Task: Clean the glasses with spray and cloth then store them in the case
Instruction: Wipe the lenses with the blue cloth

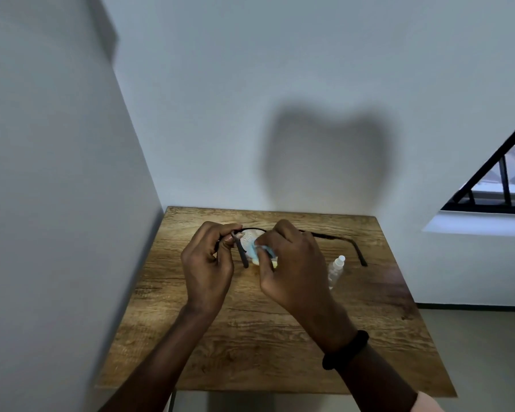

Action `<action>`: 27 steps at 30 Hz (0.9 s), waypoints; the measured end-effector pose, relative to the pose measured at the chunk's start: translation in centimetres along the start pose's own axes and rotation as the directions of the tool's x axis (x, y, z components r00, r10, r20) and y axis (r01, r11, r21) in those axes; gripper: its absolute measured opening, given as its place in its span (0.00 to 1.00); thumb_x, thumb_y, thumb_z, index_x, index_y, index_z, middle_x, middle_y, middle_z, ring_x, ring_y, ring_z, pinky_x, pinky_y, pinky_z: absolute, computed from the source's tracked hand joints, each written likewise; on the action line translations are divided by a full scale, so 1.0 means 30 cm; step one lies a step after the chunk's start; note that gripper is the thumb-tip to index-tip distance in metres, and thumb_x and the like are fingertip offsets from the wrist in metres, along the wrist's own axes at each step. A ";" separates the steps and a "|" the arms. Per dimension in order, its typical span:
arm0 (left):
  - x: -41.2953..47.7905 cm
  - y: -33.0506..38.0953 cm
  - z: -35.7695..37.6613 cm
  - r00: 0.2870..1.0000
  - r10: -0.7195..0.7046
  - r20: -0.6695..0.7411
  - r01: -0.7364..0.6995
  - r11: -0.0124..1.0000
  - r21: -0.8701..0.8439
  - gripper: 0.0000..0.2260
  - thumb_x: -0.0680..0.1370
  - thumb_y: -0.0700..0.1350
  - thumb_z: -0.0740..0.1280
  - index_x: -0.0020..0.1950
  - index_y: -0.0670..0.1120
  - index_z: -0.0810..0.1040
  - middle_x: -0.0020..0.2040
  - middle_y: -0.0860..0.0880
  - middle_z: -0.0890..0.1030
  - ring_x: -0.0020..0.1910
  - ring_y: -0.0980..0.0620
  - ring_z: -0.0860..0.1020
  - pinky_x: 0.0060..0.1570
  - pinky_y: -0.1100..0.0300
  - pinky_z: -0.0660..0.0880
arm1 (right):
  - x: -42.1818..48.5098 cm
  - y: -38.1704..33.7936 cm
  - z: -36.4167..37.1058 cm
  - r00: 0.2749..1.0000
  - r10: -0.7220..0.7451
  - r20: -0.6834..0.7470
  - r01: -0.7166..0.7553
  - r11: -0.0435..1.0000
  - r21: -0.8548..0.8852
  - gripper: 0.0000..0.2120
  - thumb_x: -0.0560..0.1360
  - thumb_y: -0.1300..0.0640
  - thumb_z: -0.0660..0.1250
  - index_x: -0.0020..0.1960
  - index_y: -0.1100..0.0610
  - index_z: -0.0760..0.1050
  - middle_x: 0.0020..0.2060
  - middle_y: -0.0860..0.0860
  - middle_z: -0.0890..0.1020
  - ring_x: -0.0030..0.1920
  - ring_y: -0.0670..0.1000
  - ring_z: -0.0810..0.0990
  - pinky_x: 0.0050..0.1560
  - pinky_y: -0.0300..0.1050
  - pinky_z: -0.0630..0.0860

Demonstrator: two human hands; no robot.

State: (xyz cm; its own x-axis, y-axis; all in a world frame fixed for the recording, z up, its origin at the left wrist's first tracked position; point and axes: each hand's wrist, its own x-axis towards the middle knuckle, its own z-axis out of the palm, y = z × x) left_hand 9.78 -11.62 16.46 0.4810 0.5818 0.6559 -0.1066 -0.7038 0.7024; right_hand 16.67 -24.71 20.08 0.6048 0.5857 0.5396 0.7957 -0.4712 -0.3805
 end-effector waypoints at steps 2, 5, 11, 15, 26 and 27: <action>-0.002 0.002 0.003 1.000 -0.003 0.000 0.003 1.000 0.002 0.11 0.78 0.28 0.67 0.52 0.40 0.85 0.45 0.50 0.83 0.47 0.61 0.81 0.46 0.69 0.74 | 0.007 0.005 -0.010 0.999 0.036 -0.031 -0.036 0.999 -0.022 0.04 0.72 0.58 0.71 0.47 0.55 0.80 0.43 0.49 0.79 0.39 0.50 0.77 0.41 0.44 0.74; -0.008 0.013 0.008 1.000 0.006 0.012 -0.006 1.000 -0.008 0.10 0.78 0.28 0.68 0.52 0.41 0.85 0.46 0.50 0.83 0.47 0.61 0.81 0.46 0.70 0.73 | 0.022 -0.001 -0.014 0.995 0.067 -0.070 -0.070 0.997 -0.041 0.04 0.73 0.58 0.71 0.48 0.55 0.80 0.45 0.50 0.79 0.38 0.51 0.79 0.36 0.45 0.77; -0.005 0.026 0.012 1.000 -0.016 -0.004 0.016 0.999 -0.051 0.10 0.79 0.29 0.67 0.52 0.41 0.85 0.45 0.49 0.83 0.46 0.60 0.81 0.45 0.69 0.74 | 0.027 -0.016 0.008 0.996 0.056 -0.067 -0.055 0.998 0.023 0.04 0.75 0.57 0.70 0.49 0.55 0.81 0.45 0.49 0.79 0.38 0.50 0.80 0.35 0.45 0.78; -0.005 0.020 0.005 0.999 -0.031 -0.005 0.031 0.998 -0.055 0.11 0.78 0.28 0.68 0.52 0.41 0.85 0.45 0.51 0.83 0.47 0.60 0.81 0.45 0.68 0.75 | 0.006 -0.018 0.016 0.999 -0.009 -0.047 0.012 0.998 0.069 0.06 0.77 0.55 0.67 0.51 0.54 0.82 0.44 0.48 0.77 0.38 0.49 0.79 0.33 0.46 0.77; -0.018 0.005 -0.002 0.999 -0.047 0.022 0.048 0.994 -0.096 0.09 0.79 0.35 0.65 0.51 0.44 0.84 0.46 0.52 0.83 0.47 0.57 0.82 0.43 0.59 0.79 | -0.003 0.036 -0.012 0.998 -0.059 0.037 0.057 0.997 0.051 0.06 0.75 0.57 0.67 0.50 0.51 0.82 0.45 0.46 0.77 0.37 0.50 0.79 0.31 0.49 0.78; -0.017 -0.004 0.000 0.998 -0.051 0.033 0.054 0.994 -0.090 0.07 0.79 0.37 0.66 0.50 0.44 0.84 0.45 0.51 0.83 0.47 0.57 0.82 0.43 0.55 0.79 | -0.003 0.038 -0.014 1.000 -0.016 -0.009 0.016 0.997 0.077 0.06 0.75 0.56 0.68 0.50 0.52 0.82 0.45 0.46 0.78 0.38 0.48 0.79 0.33 0.48 0.79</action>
State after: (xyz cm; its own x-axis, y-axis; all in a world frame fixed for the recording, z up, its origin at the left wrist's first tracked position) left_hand 9.56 -11.82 16.04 0.5141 0.6034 0.6096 -0.1583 -0.6318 0.7588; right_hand 17.51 -25.57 19.93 0.5921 0.5867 0.5525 0.8055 -0.4096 -0.4282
